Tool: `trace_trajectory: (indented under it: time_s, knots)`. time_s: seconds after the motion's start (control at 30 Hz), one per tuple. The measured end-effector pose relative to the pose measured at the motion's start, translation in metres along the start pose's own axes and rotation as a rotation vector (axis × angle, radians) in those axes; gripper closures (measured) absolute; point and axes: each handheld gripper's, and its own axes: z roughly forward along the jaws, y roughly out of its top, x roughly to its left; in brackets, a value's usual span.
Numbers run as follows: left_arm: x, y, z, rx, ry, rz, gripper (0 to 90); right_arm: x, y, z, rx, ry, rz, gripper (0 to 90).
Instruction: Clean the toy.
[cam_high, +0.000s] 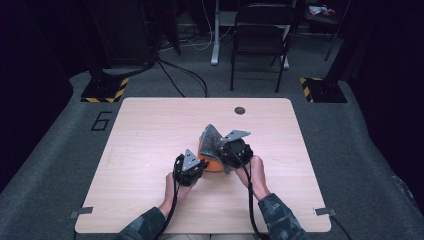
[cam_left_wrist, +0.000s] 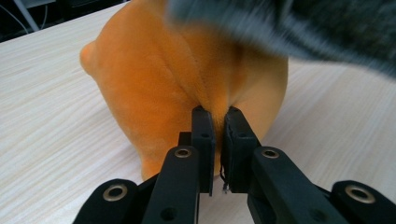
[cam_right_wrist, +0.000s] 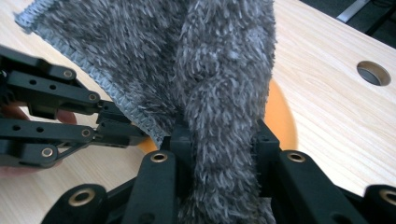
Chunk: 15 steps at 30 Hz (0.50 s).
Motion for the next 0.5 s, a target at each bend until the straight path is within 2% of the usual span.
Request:
trace_trajectory:
  time_s: [0.03, 0.1, 0.23, 0.3, 0.5]
  knots:
    - [0.0, -0.001, 0.001, 0.002, -0.002, -0.002, 84.7, 0.003, 0.0, 0.003, 0.005, -0.01, -0.026, 69.4]
    - [0.0, -0.003, 0.003, 0.015, -0.008, 0.004, 84.7, 0.002, -0.004, 0.013, 0.028, -0.022, -0.043, 69.4]
    - [0.002, -0.005, 0.006, 0.03, -0.016, 0.003, 84.6, -0.006, -0.01, 0.02, 0.05, -0.027, -0.022, 69.4]
    - [0.004, -0.007, 0.007, 0.032, -0.017, -0.007, 84.6, -0.01, -0.013, 0.02, 0.072, -0.049, -0.018, 69.4]
    - [0.005, -0.008, 0.008, 0.039, -0.023, -0.004, 84.6, -0.027, -0.023, 0.023, 0.115, -0.051, 0.038, 69.2]
